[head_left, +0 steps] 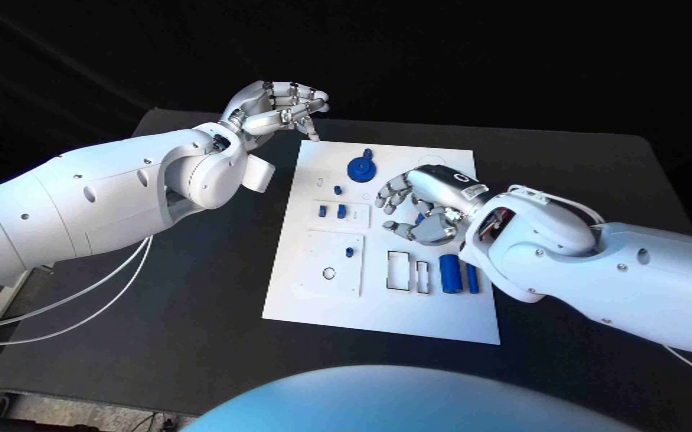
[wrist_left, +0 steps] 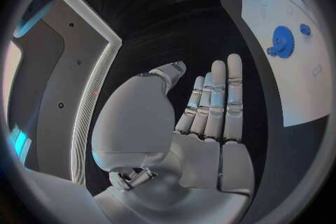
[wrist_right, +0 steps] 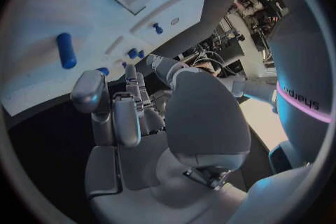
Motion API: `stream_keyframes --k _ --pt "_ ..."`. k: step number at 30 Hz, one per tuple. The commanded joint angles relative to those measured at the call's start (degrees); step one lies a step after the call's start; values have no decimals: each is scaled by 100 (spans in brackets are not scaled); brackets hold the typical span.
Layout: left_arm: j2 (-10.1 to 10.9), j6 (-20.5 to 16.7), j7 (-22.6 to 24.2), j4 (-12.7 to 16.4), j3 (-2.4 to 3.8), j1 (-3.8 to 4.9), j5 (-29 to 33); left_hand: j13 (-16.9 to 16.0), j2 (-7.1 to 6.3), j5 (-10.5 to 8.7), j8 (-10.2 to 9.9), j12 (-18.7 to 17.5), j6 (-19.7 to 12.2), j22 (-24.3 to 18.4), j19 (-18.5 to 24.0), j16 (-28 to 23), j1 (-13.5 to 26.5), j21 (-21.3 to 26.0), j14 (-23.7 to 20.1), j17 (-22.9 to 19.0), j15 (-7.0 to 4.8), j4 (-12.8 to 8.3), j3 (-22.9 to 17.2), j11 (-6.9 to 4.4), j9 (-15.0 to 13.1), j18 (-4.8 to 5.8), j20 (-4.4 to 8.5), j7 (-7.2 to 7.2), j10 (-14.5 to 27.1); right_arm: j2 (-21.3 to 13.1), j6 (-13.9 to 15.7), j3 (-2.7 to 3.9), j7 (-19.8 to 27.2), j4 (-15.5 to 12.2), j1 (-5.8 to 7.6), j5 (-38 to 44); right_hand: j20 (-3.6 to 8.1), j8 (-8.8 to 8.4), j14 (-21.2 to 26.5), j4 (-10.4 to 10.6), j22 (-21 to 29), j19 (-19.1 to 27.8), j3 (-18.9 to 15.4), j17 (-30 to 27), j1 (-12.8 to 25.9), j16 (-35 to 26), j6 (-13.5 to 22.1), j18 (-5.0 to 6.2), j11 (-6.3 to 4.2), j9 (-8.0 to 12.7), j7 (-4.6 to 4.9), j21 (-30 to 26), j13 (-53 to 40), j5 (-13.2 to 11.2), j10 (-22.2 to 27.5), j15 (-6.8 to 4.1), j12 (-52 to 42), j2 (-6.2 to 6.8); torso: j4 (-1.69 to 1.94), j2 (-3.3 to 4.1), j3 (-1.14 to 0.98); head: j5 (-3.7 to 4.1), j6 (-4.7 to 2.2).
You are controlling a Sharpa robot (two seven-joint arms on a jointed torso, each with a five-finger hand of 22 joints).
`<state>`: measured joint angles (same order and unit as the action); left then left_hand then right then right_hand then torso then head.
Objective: Assemble the parts on the task board
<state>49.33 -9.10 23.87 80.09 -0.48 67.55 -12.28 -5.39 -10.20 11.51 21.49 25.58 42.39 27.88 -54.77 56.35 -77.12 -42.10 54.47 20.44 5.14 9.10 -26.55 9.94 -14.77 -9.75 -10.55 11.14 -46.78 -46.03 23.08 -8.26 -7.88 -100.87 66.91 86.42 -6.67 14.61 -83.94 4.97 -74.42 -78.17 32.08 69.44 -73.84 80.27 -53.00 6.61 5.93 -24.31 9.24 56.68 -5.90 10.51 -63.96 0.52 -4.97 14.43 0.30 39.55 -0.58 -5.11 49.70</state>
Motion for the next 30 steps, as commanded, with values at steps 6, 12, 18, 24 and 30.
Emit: stream_keyframes --k 6,12,18,24,30 --pt "-3 109 50 -17 3 0 1 9 49 26 14 12 -39 -7 -52 -2 -24 27 -16 6 36 23 7 0 6 -76 1 265 31 -652 -387 22 949 -150 458 -2030 -8 -101 -207 -67 -63 -67 -83 106 -90 75 34 -61 21 35 35 126 34 -28 158 70 -53 40 -13 -7 -1 104 -98" --pt "-12 124 49 -27 3 0 -2 9 47 26 15 13 -41 -8 -53 -2 -24 28 -17 7 37 23 9 1 6 -75 0 266 34 -878 -613 24 985 41 566 -1891 -15 -149 -207 -105 -77 -77 -241 122 -92 92 55 -63 20 50 29 142 45 -31 226 73 -95 134 -17 -10 -6 185 -234" --pt "-14 134 47 -31 2 -1 -6 9 47 26 15 13 -41 -8 -53 -2 -24 28 -17 7 37 23 9 1 6 -75 0 266 34 -939 -749 23 898 276 593 -1082 -21 -261 -184 -148 -55 -50 -855 79 -227 83 78 -52 18 84 7 53 64 -4 468 71 -221 88 2 3 -2 347 -321" --pt "-17 143 49 -33 2 -3 -11 9 47 26 15 13 -41 -8 -53 -2 -24 28 -17 7 37 23 9 1 6 -75 0 266 34 -832 -871 12 789 517 568 -276 -20 -433 -158 85 -11 -27 -2265 -33 -769 33 57 -31 12 144 -35 -121 76 33 778 71 -597 -288 8 6 2 408 -361" --pt "-15 140 50 -33 2 -3 -12 9 47 26 15 13 -41 -8 -53 -2 -24 28 -17 7 37 23 9 1 6 -75 0 266 34 -730 -920 1 712 605 496 95 -18 -446 -157 123 -17 -36 -2357 -43 -881 29 36 -32 6 150 -41 -119 74 37 781 66 -667 -341 3 4 -1 389 -348"
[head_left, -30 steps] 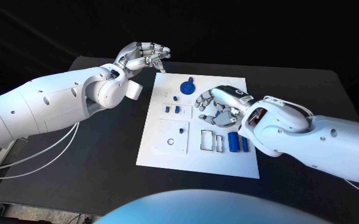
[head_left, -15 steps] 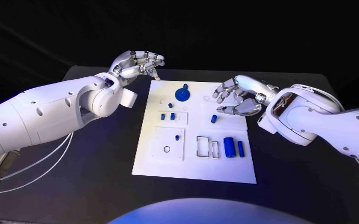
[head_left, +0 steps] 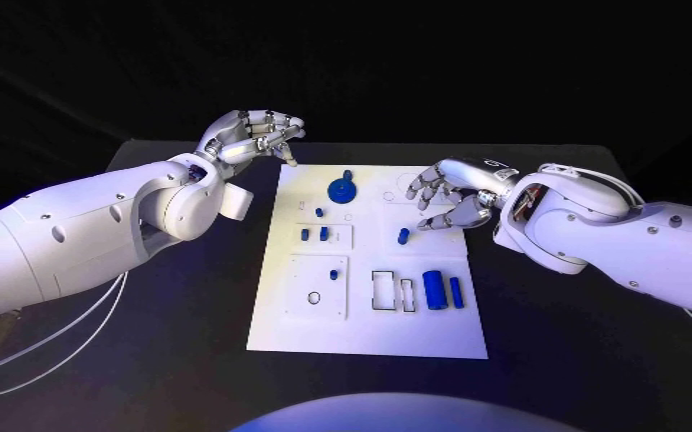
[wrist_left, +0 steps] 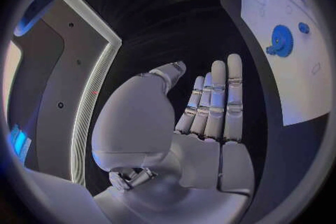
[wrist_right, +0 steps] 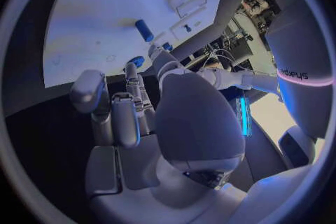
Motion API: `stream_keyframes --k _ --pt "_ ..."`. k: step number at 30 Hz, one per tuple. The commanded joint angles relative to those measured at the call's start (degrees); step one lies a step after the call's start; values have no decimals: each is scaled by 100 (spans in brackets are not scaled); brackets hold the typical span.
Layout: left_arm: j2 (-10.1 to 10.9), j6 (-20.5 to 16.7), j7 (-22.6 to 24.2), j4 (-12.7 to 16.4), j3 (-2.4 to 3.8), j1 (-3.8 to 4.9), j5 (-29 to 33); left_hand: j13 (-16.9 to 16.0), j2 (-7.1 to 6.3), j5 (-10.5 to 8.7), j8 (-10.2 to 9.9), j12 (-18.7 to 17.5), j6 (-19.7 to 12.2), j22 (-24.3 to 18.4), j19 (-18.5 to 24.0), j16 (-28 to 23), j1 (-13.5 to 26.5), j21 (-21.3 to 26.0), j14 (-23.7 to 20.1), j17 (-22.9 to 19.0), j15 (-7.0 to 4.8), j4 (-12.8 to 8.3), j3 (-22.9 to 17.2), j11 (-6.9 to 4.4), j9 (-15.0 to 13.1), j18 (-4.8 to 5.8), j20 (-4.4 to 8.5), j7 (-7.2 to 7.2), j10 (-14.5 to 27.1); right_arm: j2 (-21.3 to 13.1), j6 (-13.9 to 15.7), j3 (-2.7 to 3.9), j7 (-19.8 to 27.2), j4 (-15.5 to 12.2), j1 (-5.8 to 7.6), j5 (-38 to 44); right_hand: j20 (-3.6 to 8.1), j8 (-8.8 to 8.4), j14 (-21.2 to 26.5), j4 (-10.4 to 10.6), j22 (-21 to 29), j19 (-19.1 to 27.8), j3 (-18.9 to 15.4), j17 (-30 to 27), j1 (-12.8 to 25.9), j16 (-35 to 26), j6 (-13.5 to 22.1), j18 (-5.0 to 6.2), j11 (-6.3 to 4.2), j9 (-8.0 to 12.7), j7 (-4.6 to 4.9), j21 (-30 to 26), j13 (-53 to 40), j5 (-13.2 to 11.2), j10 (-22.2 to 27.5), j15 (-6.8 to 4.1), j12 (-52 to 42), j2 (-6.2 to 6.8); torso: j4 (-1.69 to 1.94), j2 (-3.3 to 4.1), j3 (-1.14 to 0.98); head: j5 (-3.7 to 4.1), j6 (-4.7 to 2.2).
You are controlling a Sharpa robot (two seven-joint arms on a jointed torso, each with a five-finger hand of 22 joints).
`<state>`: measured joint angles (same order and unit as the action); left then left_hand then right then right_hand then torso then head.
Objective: Assemble the parts on the task board
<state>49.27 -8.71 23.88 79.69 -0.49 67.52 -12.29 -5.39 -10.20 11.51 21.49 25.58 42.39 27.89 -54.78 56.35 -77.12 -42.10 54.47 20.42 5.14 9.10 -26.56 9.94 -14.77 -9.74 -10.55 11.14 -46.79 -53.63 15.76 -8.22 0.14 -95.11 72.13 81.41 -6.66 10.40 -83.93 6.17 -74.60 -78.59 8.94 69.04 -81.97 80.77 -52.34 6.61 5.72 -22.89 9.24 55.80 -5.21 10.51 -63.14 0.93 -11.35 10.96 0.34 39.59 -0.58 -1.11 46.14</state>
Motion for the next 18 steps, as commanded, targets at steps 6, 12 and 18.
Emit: stream_keyframes --k 6,12,18 --pt "-6 101 47 11 4 0 -11 9 47 25 15 13 -41 -9 -53 -2 -24 28 -17 9 37 23 10 1 7 -76 0 265 35 87 -349 -11 -168 49 -76 689 -8 -29 -162 55 -24 -18 -42 2 -135 -18 -79 -39 6 15 -30 11 -9 32 609 10 -144 -65 3 2 -1 -52 21" --pt "-3 98 48 11 4 -1 -12 9 47 25 15 13 -41 -9 -53 -2 -24 28 -17 9 37 23 10 1 7 -76 0 265 35 157 -406 -19 -197 30 -142 690 -1 -19 -165 86 -33 -27 -14 7 -164 -14 -143 -41 0 16 -31 20 -12 33 562 3 -201 -100 -5 -2 0 -56 46" --pt "-7 104 53 16 4 -1 -12 8 46 25 23 20 -52 -15 -58 0 -30 36 -20 13 39 25 18 3 7 -76 -2 266 54 296 -355 -26 -242 99 -213 700 5 -25 -171 127 -45 -40 66 18 -201 -6 -196 -45 -2 29 -30 35 -5 39 535 -1 -243 -160 -1 -1 -5 -58 55"
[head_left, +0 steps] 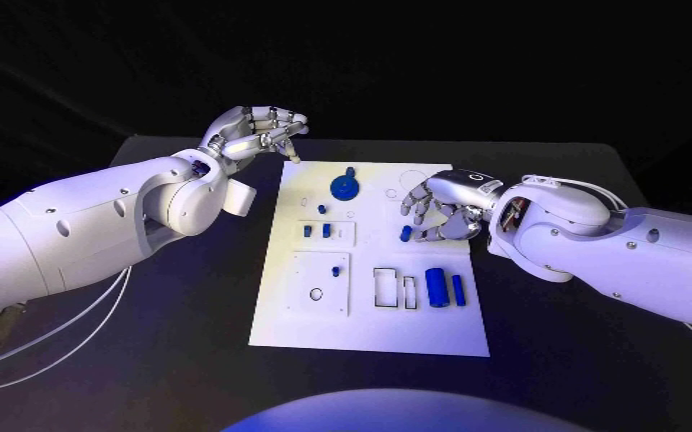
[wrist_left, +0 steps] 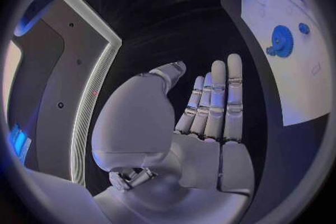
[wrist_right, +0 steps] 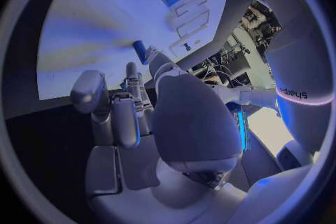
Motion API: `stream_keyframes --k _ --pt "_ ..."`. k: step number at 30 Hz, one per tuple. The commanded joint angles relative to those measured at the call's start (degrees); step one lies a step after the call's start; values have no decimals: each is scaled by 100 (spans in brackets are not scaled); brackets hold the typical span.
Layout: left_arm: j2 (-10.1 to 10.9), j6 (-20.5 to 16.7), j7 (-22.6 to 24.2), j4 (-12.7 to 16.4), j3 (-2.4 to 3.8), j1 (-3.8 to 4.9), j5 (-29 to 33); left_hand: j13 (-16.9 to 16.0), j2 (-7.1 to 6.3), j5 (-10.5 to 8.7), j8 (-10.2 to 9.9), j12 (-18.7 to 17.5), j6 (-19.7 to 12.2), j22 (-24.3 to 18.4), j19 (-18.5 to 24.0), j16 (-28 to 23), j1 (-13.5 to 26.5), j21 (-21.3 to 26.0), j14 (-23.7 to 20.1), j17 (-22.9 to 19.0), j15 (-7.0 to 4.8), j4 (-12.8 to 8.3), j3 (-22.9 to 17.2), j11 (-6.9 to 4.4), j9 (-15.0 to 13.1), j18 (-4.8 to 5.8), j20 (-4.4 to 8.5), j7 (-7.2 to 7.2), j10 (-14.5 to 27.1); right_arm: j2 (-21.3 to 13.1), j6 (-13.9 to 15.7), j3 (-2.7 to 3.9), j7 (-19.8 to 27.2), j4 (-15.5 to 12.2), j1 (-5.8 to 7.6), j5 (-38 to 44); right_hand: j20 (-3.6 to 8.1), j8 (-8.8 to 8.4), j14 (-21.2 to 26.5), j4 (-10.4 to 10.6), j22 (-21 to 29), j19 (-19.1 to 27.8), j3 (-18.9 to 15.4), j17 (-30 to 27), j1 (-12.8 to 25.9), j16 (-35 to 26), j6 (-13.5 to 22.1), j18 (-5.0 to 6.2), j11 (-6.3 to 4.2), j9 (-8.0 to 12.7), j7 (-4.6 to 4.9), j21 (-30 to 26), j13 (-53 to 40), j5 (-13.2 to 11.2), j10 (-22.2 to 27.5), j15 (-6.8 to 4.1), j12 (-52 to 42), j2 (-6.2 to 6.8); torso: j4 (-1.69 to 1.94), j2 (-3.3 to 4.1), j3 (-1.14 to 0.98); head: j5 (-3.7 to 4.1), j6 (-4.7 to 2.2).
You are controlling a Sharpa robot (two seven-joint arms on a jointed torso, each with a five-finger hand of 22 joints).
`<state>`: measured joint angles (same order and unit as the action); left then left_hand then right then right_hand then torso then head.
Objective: Assemble the parts on the task board
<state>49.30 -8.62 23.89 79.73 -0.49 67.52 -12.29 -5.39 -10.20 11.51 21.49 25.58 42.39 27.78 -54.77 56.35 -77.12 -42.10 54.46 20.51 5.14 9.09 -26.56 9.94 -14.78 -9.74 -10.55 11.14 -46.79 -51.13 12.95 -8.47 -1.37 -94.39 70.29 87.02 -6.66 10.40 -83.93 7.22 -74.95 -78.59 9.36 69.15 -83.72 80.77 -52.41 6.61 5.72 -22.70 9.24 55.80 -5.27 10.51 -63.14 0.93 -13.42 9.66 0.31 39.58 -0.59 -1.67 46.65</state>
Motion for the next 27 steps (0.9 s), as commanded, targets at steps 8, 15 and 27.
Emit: stream_keyframes --k 8,15,27 --pt "-8 98 54 17 4 0 -12 8 46 25 24 20 -52 -5 -58 0 -30 36 -20 5 39 25 18 3 8 -76 -2 266 55 173 -44 -4 -119 65 -98 141 8 -40 -178 85 -20 -51 128 23 -35 5 -238 -47 -3 29 -34 43 17 40 520 -2 -62 -82 1 2 0 -4 29" --pt "-8 101 53 20 4 0 -12 8 46 25 24 20 -52 -5 -58 0 -30 36 -20 5 39 25 18 3 8 -76 -2 266 55 244 -32 -5 -188 119 -116 202 17 -36 -181 180 -32 -60 339 29 -51 12 -377 -48 -17 51 -51 43 49 41 463 -13 -102 -102 4 -1 1 -7 47" --pt "-4 99 50 22 4 0 -12 6 51 25 34 32 -57 -11 -63 2 -36 43 -23 9 40 29 24 4 7 -76 -3 267 65 341 -80 -24 -355 196 -174 503 51 37 -182 352 -57 -63 868 29 -49 17 -699 -46 -67 52 -124 25 116 39 292 -52 -103 -2 0 -1 0 -22 71"
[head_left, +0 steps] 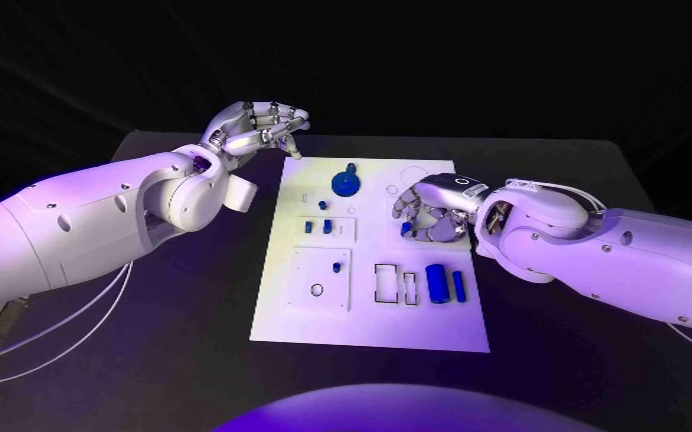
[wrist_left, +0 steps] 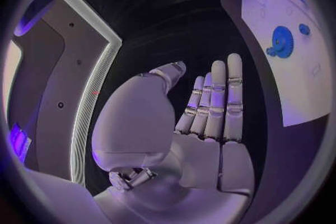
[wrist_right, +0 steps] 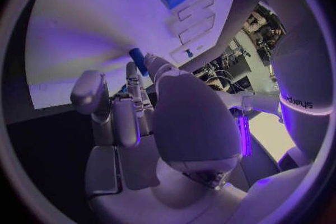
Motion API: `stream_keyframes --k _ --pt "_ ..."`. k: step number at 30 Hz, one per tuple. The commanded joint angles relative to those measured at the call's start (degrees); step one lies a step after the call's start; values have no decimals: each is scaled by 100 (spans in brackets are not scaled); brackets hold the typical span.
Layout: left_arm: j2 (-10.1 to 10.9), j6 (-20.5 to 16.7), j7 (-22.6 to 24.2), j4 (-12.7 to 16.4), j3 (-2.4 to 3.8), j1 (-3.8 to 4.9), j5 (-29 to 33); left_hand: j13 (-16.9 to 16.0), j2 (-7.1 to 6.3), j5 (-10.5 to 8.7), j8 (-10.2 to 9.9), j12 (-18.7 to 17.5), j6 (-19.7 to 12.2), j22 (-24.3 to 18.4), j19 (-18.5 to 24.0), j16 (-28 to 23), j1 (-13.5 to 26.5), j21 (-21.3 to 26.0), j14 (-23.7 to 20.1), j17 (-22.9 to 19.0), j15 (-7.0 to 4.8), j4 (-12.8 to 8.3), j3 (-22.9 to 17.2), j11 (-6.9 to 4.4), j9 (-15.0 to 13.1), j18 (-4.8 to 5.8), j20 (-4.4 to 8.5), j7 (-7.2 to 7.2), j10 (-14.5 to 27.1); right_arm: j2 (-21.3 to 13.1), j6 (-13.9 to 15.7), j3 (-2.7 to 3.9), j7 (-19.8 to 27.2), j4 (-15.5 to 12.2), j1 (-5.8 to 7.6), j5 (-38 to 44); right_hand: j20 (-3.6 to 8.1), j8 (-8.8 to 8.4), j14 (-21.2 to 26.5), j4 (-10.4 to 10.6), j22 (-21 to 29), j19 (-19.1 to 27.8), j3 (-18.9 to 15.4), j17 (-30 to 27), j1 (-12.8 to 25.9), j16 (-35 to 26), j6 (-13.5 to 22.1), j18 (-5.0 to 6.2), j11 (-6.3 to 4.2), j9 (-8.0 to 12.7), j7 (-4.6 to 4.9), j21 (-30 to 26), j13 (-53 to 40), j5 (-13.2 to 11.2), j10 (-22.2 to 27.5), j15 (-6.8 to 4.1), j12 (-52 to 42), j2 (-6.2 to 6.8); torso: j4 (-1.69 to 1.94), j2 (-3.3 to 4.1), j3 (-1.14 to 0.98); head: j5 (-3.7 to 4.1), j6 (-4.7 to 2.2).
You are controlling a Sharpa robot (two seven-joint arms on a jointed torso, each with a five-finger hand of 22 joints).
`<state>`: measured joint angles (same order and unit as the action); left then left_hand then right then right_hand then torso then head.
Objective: Assemble the parts on the task board
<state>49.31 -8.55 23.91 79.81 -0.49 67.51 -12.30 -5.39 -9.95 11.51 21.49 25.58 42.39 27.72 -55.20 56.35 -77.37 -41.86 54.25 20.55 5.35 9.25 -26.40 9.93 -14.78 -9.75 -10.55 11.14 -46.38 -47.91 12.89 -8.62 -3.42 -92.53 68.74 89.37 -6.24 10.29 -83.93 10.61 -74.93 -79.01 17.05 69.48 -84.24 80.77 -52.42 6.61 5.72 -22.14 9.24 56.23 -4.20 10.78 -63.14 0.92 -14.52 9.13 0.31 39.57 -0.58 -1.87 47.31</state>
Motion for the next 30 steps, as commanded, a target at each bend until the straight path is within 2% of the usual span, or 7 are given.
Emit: stream_keyframes --k 1,9,14,19,23,30 --pt "-5 89 48 14 4 0 -11 7 26 25 34 32 -57 -5 -21 2 -10 19 -2 5 19 14 8 5 7 -75 -2 267 24 22 -76 -10 -167 11 -22 291 10 50 -183 14 -58 -20 116 0 0 19 -702 -46 -69 -5 -125 -22 9 12 286 -53 7 54 0 -1 -2 -4 7" --pt "-3 83 52 17 4 0 -70 6 28 26 37 36 -59 -7 -22 1 -15 21 -4 6 19 14 8 5 7 -75 -3 267 27 32 -101 -15 -265 3 -38 434 53 174 -201 56 -124 -57 608 64 4 53 -872 -61 -131 -69 -192 63 5 10 56 -105 -26 58 -2 -5 3 10 3" --pt "-3 106 53 18 4 0 -89 6 30 26 39 37 -60 -8 -23 1 -16 23 -5 6 20 15 9 5 7 -75 -3 268 29 31 -102 -16 -303 0 -43 499 92 294 -202 3 -160 -67 1000 57 -11 50 -915 -65 -182 -168 -235 92 -6 13 -111 -151 -47 -52 -1 -5 1 20 9" --pt "-2 113 51 18 4 0 -95 6 32 25 40 39 -61 -9 -23 1 -13 24 -6 7 20 18 10 6 7 -75 -3 269 31 31 -24 -17 -300 -12 -48 523 124 430 -203 -75 -190 -66 1400 51 63 45 -864 -67 -215 -310 -253 95 -12 17 -243 -180 -48 -82 0 -1 -2 15 9" --pt "-2 117 48 18 4 0 -97 6 32 25 40 39 -61 -9 -23 1 -13 24 -6 7 20 18 10 6 7 -75 -3 269 31 30 39 -17 -289 -29 -51 524 143 565 -203 -153 -224 -66 1756 42 221 38 -808 -69 -232 -455 -262 101 -18 7 -322 -196 -32 -9 0 -2 -1 14 15" --pt "-1 120 45 16 4 0 -97 6 32 25 40 39 -61 -9 -23 1 -13 24 -6 7 20 18 10 6 7 -75 -3 269 31 5 177 -17 -301 -59 -54 540 152 648 -205 -220 -251 -75 1916 44 309 38 -790 -73 -246 -540 -271 124 -28 0 -377 -206 -29 27 -2 -3 -2 9 24"
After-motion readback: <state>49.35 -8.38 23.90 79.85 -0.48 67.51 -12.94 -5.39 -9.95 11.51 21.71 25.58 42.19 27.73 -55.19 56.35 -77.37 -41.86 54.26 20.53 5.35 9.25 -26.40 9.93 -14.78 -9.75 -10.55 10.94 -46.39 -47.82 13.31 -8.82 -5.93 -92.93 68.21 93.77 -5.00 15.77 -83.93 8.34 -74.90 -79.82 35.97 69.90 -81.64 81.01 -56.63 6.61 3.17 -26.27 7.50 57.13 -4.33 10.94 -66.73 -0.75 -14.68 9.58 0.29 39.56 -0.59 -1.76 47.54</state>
